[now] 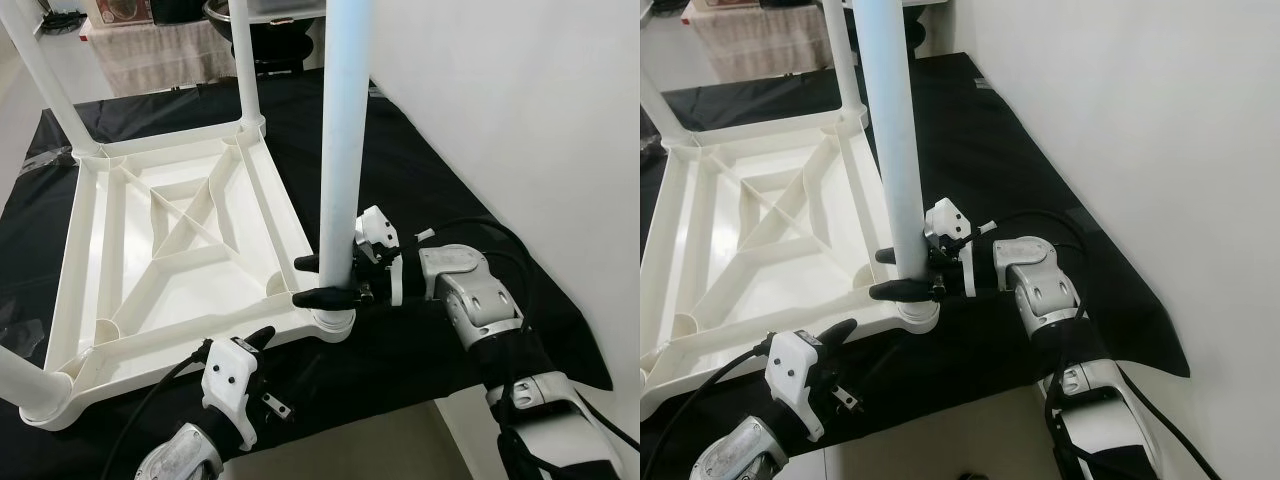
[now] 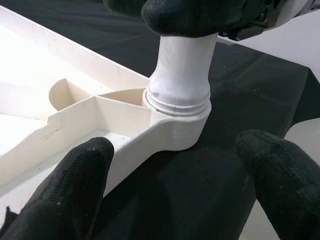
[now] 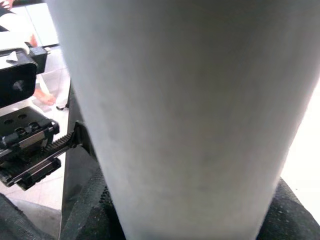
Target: Building children table
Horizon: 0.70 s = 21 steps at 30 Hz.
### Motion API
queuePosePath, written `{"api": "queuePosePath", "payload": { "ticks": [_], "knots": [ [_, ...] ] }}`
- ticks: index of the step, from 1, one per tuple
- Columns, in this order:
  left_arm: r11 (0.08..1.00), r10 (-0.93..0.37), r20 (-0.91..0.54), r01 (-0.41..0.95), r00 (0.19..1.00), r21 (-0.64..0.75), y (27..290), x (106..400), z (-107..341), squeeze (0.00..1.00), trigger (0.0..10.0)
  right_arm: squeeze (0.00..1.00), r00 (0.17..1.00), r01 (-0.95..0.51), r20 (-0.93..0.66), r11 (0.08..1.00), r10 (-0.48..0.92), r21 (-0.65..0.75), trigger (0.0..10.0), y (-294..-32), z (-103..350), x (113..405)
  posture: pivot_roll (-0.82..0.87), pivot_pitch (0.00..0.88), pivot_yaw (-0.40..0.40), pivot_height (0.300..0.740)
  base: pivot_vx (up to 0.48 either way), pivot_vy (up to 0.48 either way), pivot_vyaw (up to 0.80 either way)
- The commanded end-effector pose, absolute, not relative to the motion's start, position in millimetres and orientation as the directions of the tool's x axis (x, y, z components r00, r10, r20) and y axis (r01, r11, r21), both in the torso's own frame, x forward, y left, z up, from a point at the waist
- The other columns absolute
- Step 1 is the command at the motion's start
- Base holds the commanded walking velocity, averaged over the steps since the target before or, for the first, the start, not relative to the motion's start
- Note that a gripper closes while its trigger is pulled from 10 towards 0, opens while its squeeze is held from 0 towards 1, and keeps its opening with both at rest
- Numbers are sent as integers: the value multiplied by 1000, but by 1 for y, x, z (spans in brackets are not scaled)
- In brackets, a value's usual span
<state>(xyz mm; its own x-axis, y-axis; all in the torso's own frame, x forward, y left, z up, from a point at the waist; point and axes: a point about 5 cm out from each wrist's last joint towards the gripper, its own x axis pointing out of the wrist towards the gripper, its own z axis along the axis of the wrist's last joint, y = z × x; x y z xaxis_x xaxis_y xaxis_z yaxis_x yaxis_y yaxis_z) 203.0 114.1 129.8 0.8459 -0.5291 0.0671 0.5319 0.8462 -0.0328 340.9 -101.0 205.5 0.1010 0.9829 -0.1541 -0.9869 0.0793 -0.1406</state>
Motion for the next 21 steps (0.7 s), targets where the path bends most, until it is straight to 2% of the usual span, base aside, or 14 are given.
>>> {"api": "queuePosePath", "payload": {
  "ticks": [1, 2, 4, 5, 6, 7, 8, 9, 10, 11, 12, 14, 16, 21],
  "knots": [
    [846, -531, 29, 531, 847, -41, 113, 201, 123, 0, 10000, 0, 72, -992, -160, 54, 985, -118, 0, -97, 200, 340, 55, 171, -30, 740, 0, 0, 0],
    [846, -532, 28, 532, 847, -41, 113, 201, 123, 0, 10000, 0, 79, -991, -161, 59, 984, -123, 0, -97, 199, 342, 55, 171, -30, 740, 0, 0, 0],
    [843, -536, 26, 536, 844, -41, 113, 200, 123, 0, 10000, 0, 155, -980, -144, 133, 977, -148, 0, -102, 199, 343, 44, 177, -27, 740, 0, 0, 0],
    [842, -538, 26, 538, 843, -42, 113, 200, 124, 0, 10000, 0, 213, -968, -136, 191, 968, -162, 0, -106, 198, 345, 38, 181, -26, 740, 0, 0, 0],
    [840, -540, 25, 541, 841, -41, 113, 200, 124, 0, 10000, 0, 323, -938, -116, 302, 939, -168, 0, -112, 197, 347, 33, 187, -26, 740, 0, 0, 0],
    [840, -540, 25, 541, 841, -41, 113, 200, 124, 0, 10000, 0, 323, -938, -116, 302, 939, -168, 0, -112, 197, 347, 33, 187, -26, 740, 0, 0, 0],
    [840, -541, 25, 542, 841, -42, 114, 200, 124, 0, 10000, 0, 420, -902, -88, 405, 903, -150, 0, -117, 195, 349, 31, 188, -26, 740, 0, 0, 0],
    [839, -542, 24, 543, 840, -42, 115, 200, 124, 0, 10000, 0, 553, -830, -50, 545, 831, -120, 0, -120, 190, 348, 23, 189, -23, 740, 0, 0, 0],
    [839, -542, 24, 543, 840, -42, 115, 200, 124, 0, 10000, 0, 633, -772, -31, 629, 773, -93, 0, -122, 186, 347, 22, 190, -22, 740, 0, 0, 0],
    [839, -542, 23, 543, 840, -42, 116, 199, 124, 0, 10000, 0, 755, -654, -11, 752, 656, -84, 0, -119, 176, 340, 15, 193, -21, 740, 0, 0, 0],
    [838, -543, 23, 543, 839, -43, 117, 200, 125, 0, 10000, 0, 823, -568, -27, 819, 568, -78, 0, -114, 165, 329, 11, 194, -18, 740, 0, 0, 0],
    [838, -543, 23, 544, 839, -44, 117, 200, 125, 0, 10000, 0, 856, -517, -40, 852, 515, -79, 0, -111, 158, 321, 11, 194, -18, 740, 0, 0, 0],
    [834, -550, 22, 550, 835, -45, 118, 201, 125, 0, 10000, 0, 816, -578, -51, 812, 576, -81, 0, -90, 149, 302, 6, 204, 5, 740, 0, 0, 0],
    [825, -563, 18, 564, 826, -37, 117, 204, 125, 0, 10000, 0, 777, -629, -34, 774, 628, -69, 0, -80, 151, 311, 3, 192, 11, 740, 0, 0, 0]
  ]
}}
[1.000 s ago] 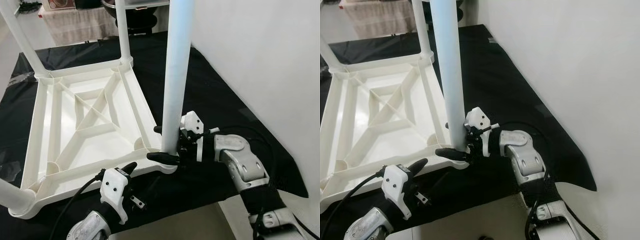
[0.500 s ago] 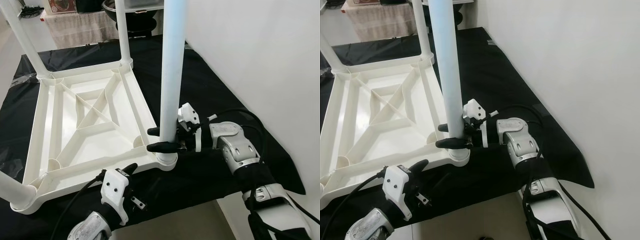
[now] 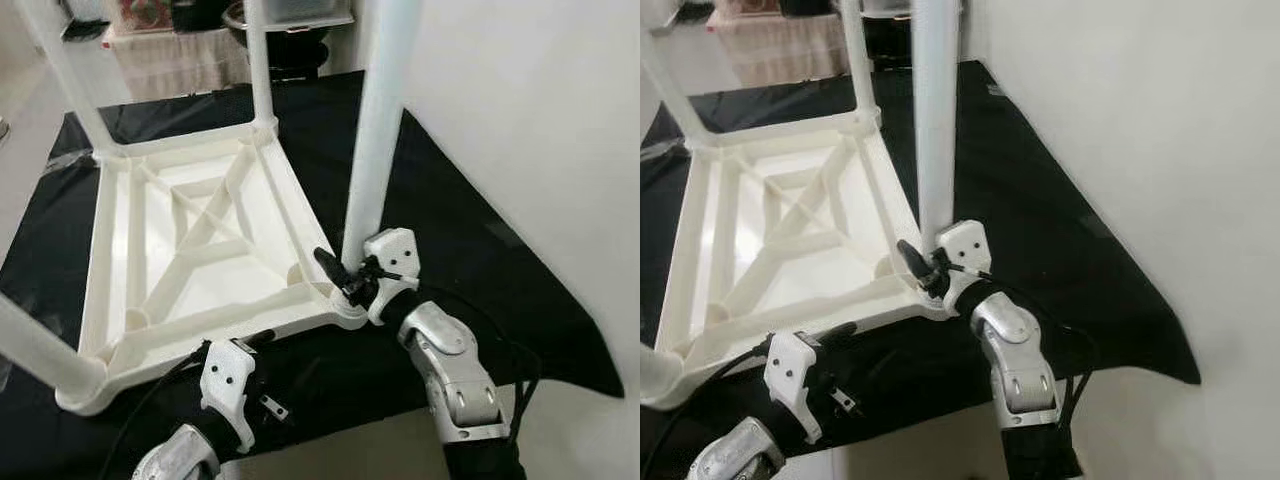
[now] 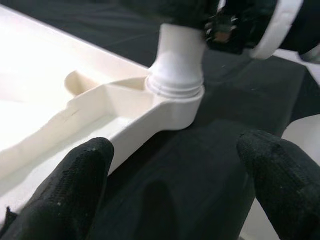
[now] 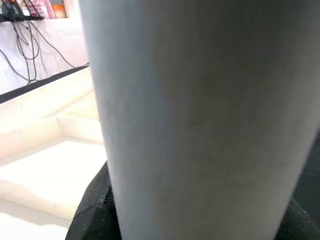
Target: Building children table
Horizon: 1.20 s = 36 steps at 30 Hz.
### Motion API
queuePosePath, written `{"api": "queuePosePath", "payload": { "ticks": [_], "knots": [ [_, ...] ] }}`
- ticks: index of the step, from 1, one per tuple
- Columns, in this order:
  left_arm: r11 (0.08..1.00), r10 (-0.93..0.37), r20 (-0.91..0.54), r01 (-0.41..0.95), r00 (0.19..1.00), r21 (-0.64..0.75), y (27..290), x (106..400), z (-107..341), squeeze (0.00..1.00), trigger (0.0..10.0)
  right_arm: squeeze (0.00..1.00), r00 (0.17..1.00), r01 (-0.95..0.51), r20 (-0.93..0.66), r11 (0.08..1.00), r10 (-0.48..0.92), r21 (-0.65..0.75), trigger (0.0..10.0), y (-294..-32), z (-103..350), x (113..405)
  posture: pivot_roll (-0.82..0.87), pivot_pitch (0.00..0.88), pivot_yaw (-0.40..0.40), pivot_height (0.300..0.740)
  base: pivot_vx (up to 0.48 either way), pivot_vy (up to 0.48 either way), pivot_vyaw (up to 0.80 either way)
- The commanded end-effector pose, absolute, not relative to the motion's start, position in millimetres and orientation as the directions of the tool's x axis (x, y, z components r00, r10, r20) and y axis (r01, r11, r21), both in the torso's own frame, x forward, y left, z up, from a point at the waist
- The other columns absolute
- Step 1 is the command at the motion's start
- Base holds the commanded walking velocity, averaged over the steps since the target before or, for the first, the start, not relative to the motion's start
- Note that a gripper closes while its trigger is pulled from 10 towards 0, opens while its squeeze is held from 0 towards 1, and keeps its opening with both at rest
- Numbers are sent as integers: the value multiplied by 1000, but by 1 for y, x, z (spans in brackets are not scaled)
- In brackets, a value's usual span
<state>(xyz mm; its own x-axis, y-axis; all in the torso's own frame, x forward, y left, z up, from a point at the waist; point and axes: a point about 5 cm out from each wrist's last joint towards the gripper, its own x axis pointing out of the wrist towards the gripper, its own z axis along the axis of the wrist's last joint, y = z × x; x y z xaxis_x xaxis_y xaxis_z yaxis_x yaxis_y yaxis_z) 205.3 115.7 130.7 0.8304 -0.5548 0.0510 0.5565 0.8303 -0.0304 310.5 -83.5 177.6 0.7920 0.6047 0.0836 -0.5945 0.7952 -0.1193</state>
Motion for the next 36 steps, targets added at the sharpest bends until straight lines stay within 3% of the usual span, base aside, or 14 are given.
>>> {"api": "queuePosePath", "payload": {
  "ticks": [1, 9, 10, 12, 13, 14, 15, 18, 21, 22, 26, 33, 35, 36],
  "knots": [
    [825, -563, 18, 564, 826, -37, 117, 204, 125, 0, 10000, 0, 777, -629, -34, 774, 628, -69, 0, -80, 151, 311, 3, 192, 11, 740, 0, 0, 0],
    [841, -539, 27, 540, 842, -32, 119, 206, 126, 0, 10000, 0, 777, -629, -53, 771, 627, -101, 0, -72, 158, 311, 23, 186, -3, 740, 0, 0, 0],
    [843, -537, 27, 538, 843, -29, 119, 207, 126, 0, 10000, 0, 765, -643, -48, 758, 642, -112, 10000, -70, 160, 310, 31, 184, -4, 740, 0, 0, 0],
    [844, -535, 26, 535, 845, -23, 119, 207, 126, 0, 10000, 0, 698, -710, -35, 685, 715, -160, 10000, -71, 168, 316, 36, 178, -4, 740, 0, 0, 0],
    [844, -535, 25, 536, 844, -21, 119, 207, 126, 0, 10000, 902, 669, -736, -30, 657, 742, -166, 10000, -73, 172, 320, 39, 176, -6, 740, 0, 0, 0],
    [844, -536, 25, 536, 844, -21, 119, 208, 126, 0, 10000, 1000, 654, -749, -28, 642, 756, -166, 10000, -74, 174, 322, 39, 176, -6, 740, 0, 0, 0],
    [844, -536, 25, 536, 844, -21, 119, 208, 126, 0, 10000, 1000, 654, -749, -28, 642, 756, -166, 10000, -74, 174, 322, 39, 176, -6, 740, 0, 0, 0],
    [841, -540, 24, 540, 842, -20, 117, 207, 125, 0, 10000, 1000, 456, -878, -18, 447, 890, -170, 10000, -80, 192, 331, 45, 174, -10, 740, 0, 0, 0],
    [841, -541, 24, 541, 841, -19, 117, 207, 125, 0, 10000, 1000, 408, -898, -37, 393, 912, -198, 10000, -83, 197, 334, 48, 171, -14, 740, 0, 0, 0],
    [840, -541, 23, 542, 841, -20, 116, 206, 125, 0, 10000, 0, 357, -917, -72, 335, 931, -214, 10000, -84, 199, 337, 51, 172, -16, 740, 0, 0, 0],
    [842, -539, 22, 540, 842, -19, 115, 204, 125, 0, 10000, 0, 215, -958, -138, 181, 967, -223, 10000, -84, 207, 343, 68, 175, -29, 740, 0, 0, 0],
    [844, -536, 20, 537, 844, -18, 115, 202, 125, 0, 10000, 0, 153, -973, -159, 121, 975, -195, 10000, -80, 212, 351, 81, 177, -36, 740, 0, 0, 0],
    [844, -536, 18, 536, 844, -13, 115, 201, 124, 0, 10000, 0, 110, -981, -182, 77, 977, -180, 0, -80, 211, 355, 95, 177, -43, 740, 0, 0, 0],
    [844, -535, 17, 536, 844, -11, 115, 200, 124, 0, 10000, 0, 102, -982, -186, 69, 977, -176, 0, -80, 212, 357, 95, 177, -43, 740, 0, 0, 0]
  ]
}}
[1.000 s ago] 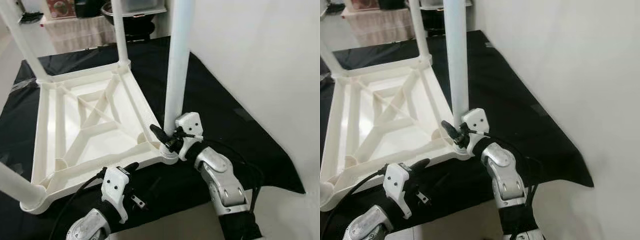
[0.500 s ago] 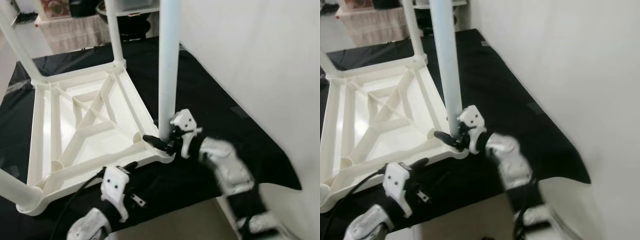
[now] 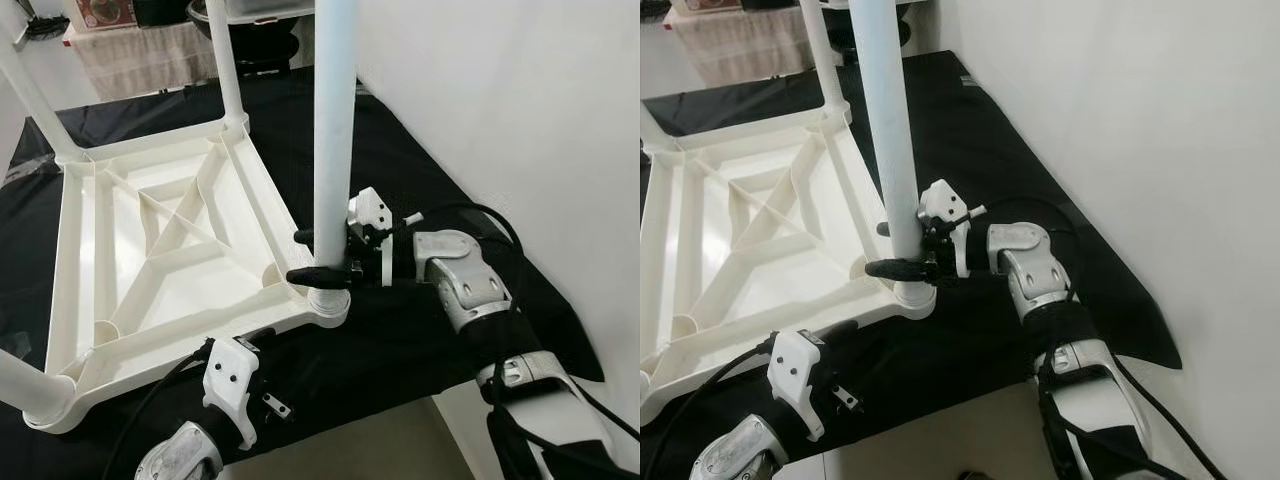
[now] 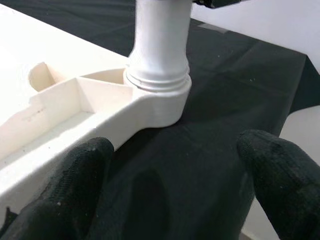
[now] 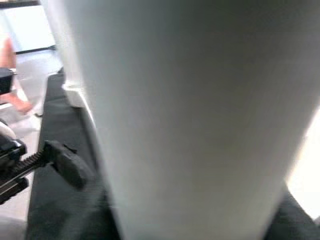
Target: Building children table
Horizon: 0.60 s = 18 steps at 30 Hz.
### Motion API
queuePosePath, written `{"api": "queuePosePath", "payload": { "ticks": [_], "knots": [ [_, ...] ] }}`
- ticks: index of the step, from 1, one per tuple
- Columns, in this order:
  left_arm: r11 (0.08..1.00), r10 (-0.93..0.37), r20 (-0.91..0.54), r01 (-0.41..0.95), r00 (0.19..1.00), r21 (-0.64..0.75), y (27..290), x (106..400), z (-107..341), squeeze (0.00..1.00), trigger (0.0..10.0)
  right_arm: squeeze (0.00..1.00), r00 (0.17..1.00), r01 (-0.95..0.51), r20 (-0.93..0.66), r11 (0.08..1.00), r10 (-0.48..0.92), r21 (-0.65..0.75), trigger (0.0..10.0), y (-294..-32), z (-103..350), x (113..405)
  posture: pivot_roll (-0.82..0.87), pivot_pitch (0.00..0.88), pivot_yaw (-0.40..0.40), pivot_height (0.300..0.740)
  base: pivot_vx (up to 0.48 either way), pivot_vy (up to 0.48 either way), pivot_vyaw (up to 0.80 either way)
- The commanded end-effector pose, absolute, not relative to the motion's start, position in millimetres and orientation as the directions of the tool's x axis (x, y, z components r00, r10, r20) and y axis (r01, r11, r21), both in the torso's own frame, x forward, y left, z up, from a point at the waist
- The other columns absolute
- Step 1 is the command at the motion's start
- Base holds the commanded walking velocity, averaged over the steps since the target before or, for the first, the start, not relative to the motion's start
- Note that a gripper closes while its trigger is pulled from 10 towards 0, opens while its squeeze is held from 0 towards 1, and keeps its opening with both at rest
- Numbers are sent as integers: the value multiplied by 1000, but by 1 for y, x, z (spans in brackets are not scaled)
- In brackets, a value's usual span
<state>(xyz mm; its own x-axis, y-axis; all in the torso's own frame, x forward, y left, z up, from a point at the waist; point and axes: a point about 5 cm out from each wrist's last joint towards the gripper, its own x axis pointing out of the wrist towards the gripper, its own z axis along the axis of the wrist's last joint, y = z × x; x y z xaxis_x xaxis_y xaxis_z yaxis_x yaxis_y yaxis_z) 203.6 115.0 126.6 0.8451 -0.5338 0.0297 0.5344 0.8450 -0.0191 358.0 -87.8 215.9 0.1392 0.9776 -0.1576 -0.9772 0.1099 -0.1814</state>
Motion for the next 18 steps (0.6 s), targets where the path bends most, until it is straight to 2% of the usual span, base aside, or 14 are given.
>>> {"api": "queuePosePath", "payload": {
  "ticks": [1, 5, 9, 10, 12, 13, 14, 15, 16, 17, 18],
  "knots": [
    [845, -534, 16, 534, 845, -9, 115, 200, 124, 0, 10000, 0, 85, -984, -189, 52, 978, -170, 0, -79, 212, 357, 99, 178, -44, 740, 0, 0, 0],
    [848, -530, 14, 530, 848, -7, 115, 199, 124, 0, 10000, 0, 46, -988, -184, 17, 982, -155, 0, -81, 213, 359, 98, 179, -45, 740, 0, 0, 0],
    [849, -529, 14, 529, 849, -7, 116, 200, 123, 0, 10000, 0, 51, -989, -191, 23, 980, -146, 0, -87, 207, 359, 95, 179, -42, 740, 0, 0, 0],
    [849, -529, 13, 529, 849, -7, 116, 200, 123, 0, 10000, 0, 62, -989, -187, 35, 980, -145, 0, -89, 206, 359, 88, 179, -41, 740, 0, 0, 0],
    [848, -530, 13, 530, 848, -7, 116, 199, 123, 0, 10000, 0, 138, -981, -173, 111, 975, -160, 0, -93, 201, 360, 87, 179, -42, 740, 0, 0, 0],
    [848, -530, 13, 530, 848, -7, 116, 199, 123, 0, 10000, 0, 138, -981, -173, 111, 975, -160, 0, -93, 201, 360, 87, 179, -42, 740, 0, 0, 0],
    [848, -530, 13, 530, 848, -6, 117, 199, 123, 0, 10000, 0, 337, -936, -143, 315, 930, -158, 0, -95, 190, 364, 79, 185, -58, 740, 0, 0, 0],
    [848, -530, 13, 530, 848, -6, 117, 199, 123, 0, 10000, 0, 337, -936, -143, 315, 930, -158, 0, -95, 190, 364, 79, 185, -58, 740, 0, 0, 0],
    [849, -528, 11, 528, 849, -5, 117, 198, 122, 0, 10000, 0, 559, -828, -104, 549, 823, -114, 0, -97, 176, 367, 77, 181, -78, 740, 0, 0, 0],
    [849, -528, 11, 528, 849, -5, 117, 198, 122, 0, 10000, 0, 559, -828, -104, 549, 823, -114, 0, -97, 176, 367, 77, 181, -78, 740, 0, 0, 0],
    [850, -527, 11, 527, 850, -3, 117, 199, 122, 0, 10000, 0, 754, -657, -94, 750, 651, -73, 0, -102, 163, 368, 81, 170, -88, 740, 0, 0, 0]
  ]
}}
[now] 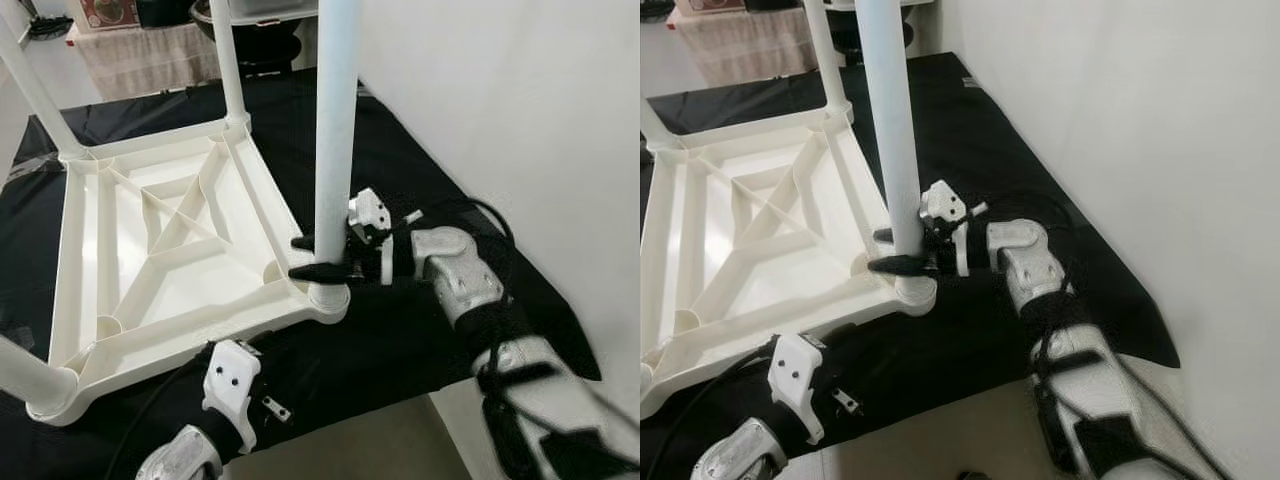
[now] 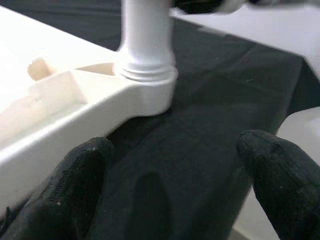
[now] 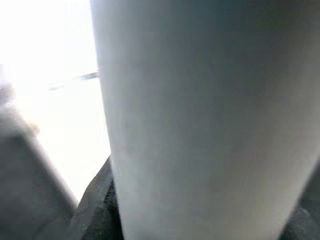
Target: Building children table
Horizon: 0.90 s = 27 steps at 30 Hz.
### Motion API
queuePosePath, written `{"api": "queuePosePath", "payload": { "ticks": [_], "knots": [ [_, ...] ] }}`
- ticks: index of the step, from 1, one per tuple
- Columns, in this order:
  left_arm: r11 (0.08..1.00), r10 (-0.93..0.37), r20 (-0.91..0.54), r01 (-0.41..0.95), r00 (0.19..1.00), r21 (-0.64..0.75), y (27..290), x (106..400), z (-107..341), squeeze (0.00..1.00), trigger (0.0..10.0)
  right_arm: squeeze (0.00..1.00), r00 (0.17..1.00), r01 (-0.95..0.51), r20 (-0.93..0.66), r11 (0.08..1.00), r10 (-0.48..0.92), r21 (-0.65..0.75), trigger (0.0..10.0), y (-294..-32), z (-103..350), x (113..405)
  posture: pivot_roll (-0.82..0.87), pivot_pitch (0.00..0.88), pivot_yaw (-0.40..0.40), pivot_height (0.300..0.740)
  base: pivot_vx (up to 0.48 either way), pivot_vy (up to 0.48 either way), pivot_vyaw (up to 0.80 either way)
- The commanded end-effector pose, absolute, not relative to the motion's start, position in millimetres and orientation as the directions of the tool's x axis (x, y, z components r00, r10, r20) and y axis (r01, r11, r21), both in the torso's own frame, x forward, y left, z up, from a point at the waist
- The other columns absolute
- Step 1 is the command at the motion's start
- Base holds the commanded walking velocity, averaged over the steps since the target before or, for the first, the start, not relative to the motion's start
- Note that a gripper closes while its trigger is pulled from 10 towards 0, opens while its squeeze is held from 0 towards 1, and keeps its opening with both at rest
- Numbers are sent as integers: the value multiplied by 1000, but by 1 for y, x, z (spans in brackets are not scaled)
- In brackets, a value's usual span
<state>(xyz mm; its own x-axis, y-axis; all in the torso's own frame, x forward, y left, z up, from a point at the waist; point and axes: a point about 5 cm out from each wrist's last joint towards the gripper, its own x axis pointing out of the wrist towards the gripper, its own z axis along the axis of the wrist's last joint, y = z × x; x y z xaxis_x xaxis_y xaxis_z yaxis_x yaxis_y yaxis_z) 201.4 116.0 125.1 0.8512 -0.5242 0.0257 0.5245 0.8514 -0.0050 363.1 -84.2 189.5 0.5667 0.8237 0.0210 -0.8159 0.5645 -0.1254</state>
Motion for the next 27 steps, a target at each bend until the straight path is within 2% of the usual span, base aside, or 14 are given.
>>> {"api": "queuePosePath", "payload": {
  "ticks": [1, 2, 6, 12, 13, 15, 16, 17, 18, 19, 23, 24, 25, 27],
  "knots": [
    [851, -525, 12, 525, 851, -1, 119, 200, 123, 0, 10000, 0, 793, -604, -136, 795, 594, -53, 0, -92, 137, 345, 85, 218, -48, 740, 0, 0, 0],
    [856, -517, 13, 517, 856, 1, 121, 201, 123, 0, 10000, 0, 822, -562, -143, 826, 551, -53, 0, -89, 129, 332, 59, 177, -35, 740, 0, 0, 0],
    [856, -516, 13, 516, 856, 4, 122, 203, 123, 0, 10000, 0, 832, -549, -142, 834, 537, -65, 0, -87, 126, 324, 63, 174, -37, 740, 0, 0, 0],
    [836, -548, 14, 548, 836, 21, 118, 207, 123, 0, 10000, 0, 784, -617, -163, 780, 598, -103, 0, -74, 128, 325, 57, 154, -43, 740, 0, 0, 0],
    [841, -540, 17, 540, 841, 18, 117, 207, 122, 0, 10000, 0, 768, -637, -165, 765, 619, -95, 10000, -71, 129, 324, 57, 149, -52, 740, 0, 0, 0],
    [847, -532, 21, 531, 847, 15, 116, 208, 121, 0, 10000, 0, 750, -658, -161, 749, 642, -77, 10000, -68, 130, 321, 54, 142, -65, 740, 0, 0, 0],
    [848, -530, 23, 530, 848, 15, 115, 209, 121, 0, 10000, 894, 730, -679, -154, 731, 666, -61, 10000, -66, 132, 319, 52, 139, -67, 740, 0, 0, 0],
    [848, -530, 24, 530, 848, 13, 114, 210, 121, 0, 10000, 1000, 682, -728, -126, 685, 720, -22, 10000, -63, 138, 319, 45, 127, -74, 740, 0, 0, 0],
    [848, -530, 24, 530, 848, 13, 114, 210, 121, 0, 10000, 1000, 682, -728, -126, 685, 720, -22, 10000, -63, 138, 319, 45, 127, -74, 740, 0, 0, 0],
    [848, -530, 25, 529, 848, 12, 113, 211, 120, 0, 10000, 1000, 645, -761, -102, 649, 757, 4, 10000, -60, 142, 318, 45, 127, -74, 740, 0, 0, 0],
    [845, -534, 26, 534, 845, 10, 111, 213, 119, 0, 10000, 1000, 416, -909, -26, 416, 909, -29, 10000, -56, 163, 317, 44, 119, -67, 740, 0, 0, 0],
    [844, -537, 26, 537, 843, 10, 110, 213, 119, 0, 10000, 376, 371, -928, -29, 369, 928, -58, 10000, -57, 167, 319, 46, 116, -64, 740, 0, 0, 0],
    [842, -539, 25, 539, 842, 11, 110, 213, 119, 0, 10000, 0, 323, -944, -52, 318, 945, -84, 10000, -60, 170, 325, 46, 116, -64, 740, 0, 0, 0],
    [840, -542, 25, 542, 840, 10, 110, 213, 118, 0, 10000, 0, 282, -956, -84, 273, 956, -106, 10000, -63, 172, 330, 50, 112, -60, 740, 0, 0, 0]
  ]
}}
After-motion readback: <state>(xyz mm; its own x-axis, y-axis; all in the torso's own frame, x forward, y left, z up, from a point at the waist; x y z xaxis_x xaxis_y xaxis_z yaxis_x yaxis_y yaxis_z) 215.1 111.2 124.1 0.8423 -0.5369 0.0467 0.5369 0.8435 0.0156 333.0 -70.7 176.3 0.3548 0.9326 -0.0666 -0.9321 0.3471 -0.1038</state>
